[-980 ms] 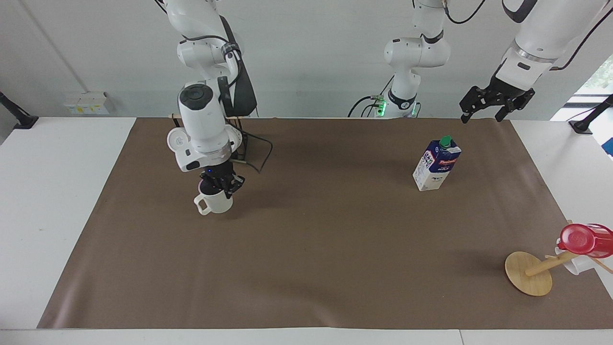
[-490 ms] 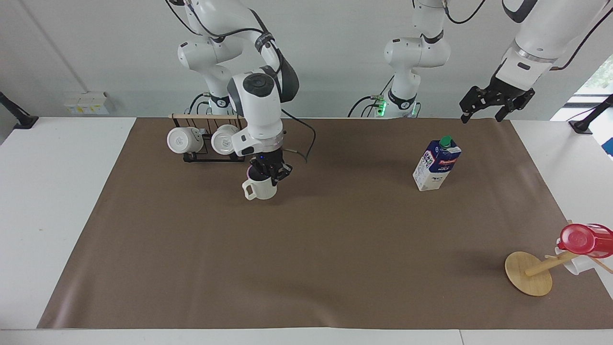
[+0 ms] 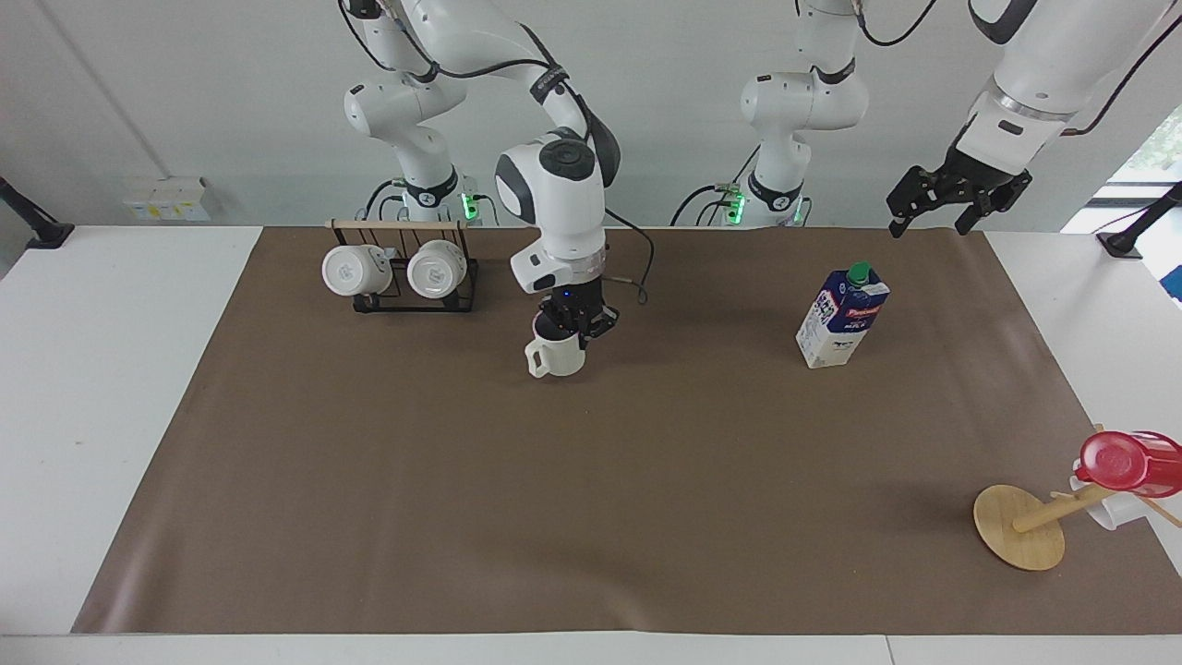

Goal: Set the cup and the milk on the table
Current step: 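Lift the white mug with the right gripper toward the table center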

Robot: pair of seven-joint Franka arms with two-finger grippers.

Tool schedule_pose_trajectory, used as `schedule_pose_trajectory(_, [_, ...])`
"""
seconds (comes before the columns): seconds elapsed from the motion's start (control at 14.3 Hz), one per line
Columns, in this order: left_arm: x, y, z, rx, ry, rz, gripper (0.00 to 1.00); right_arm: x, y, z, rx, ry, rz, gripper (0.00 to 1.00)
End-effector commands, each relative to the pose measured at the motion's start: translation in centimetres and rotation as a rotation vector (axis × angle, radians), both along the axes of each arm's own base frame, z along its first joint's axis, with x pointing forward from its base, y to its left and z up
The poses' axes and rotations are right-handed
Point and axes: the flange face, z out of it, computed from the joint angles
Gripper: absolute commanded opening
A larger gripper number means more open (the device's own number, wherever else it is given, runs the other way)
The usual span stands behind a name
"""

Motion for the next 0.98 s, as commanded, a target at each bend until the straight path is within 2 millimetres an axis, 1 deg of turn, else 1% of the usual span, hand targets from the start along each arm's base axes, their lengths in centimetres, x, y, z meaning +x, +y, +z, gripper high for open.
schedule_pose_trajectory(0.0, [-0.2,0.0,0.6,0.005,0.003,-0.006,1.0,0.9,2.2,-0.4,0.016,-0.012,-0.013,0.0])
schedule_pose_trajectory(0.07, [-0.2,-0.1,0.6,0.005,0.002,-0.01,1.0,1.0,2.2,-1.2,0.008,-0.014,-0.005,0.0])
schedule_pose_trajectory(0.21, [-0.2,-0.8,0.6,0.005,0.002,-0.024,1.0,0.5,3.6,-2.3,0.007,-0.025,0.033,0.0])
schedule_pose_trajectory(0.35, [-0.8,-0.9,0.1,0.005,0.009,-0.024,1.0,0.3,3.5,-2.6,-0.014,-0.02,0.078,0.0])
schedule_pose_trajectory(0.49, [-1.6,-0.6,-0.4,0.006,0.005,-0.022,1.0,0.2,3.4,-2.8,-0.023,-0.015,0.087,0.0])
schedule_pose_trajectory(0.63, [-2.5,-0.5,-1.2,0.009,-0.011,-0.024,1.0,0.3,3.0,-3.1,-0.048,-0.019,0.1,0.0])
schedule_pose_trajectory(0.91, [-5.8,-0.7,-3.6,0.005,-0.054,-0.036,1.0,0.3,2.5,-3.5,-0.07,-0.007,0.11,0.0])
